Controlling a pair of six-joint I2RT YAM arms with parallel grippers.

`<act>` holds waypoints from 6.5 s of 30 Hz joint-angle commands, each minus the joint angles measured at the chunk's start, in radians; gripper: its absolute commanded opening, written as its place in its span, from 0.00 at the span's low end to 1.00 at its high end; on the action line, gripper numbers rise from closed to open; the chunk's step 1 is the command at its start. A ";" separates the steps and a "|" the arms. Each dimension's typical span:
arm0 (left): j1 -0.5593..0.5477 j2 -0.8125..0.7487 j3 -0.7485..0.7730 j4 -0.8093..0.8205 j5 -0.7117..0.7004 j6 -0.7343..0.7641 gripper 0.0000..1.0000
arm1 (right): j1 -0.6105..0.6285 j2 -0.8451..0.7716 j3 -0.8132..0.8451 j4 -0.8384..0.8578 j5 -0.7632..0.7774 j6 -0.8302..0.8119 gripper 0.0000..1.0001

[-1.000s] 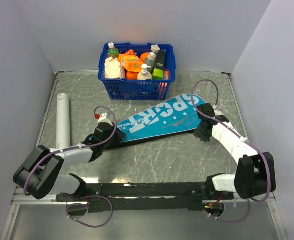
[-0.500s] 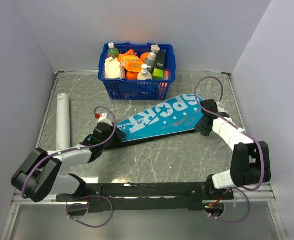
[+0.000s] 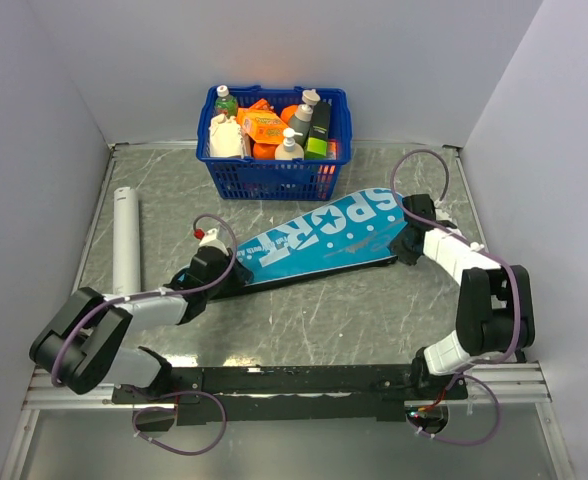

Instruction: Pack up the badminton gear

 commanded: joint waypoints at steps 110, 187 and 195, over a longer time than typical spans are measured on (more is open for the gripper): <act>0.343 -0.124 0.175 -0.298 -0.006 0.042 0.38 | 0.131 0.071 -0.043 0.100 -0.213 0.064 0.00; -0.022 -0.269 -0.164 -0.111 0.077 -0.123 0.13 | 0.853 0.404 0.489 0.019 -0.385 0.183 0.00; -0.077 -0.304 -0.204 -0.065 0.078 -0.133 0.13 | 0.940 0.408 0.559 0.000 -0.410 0.220 0.00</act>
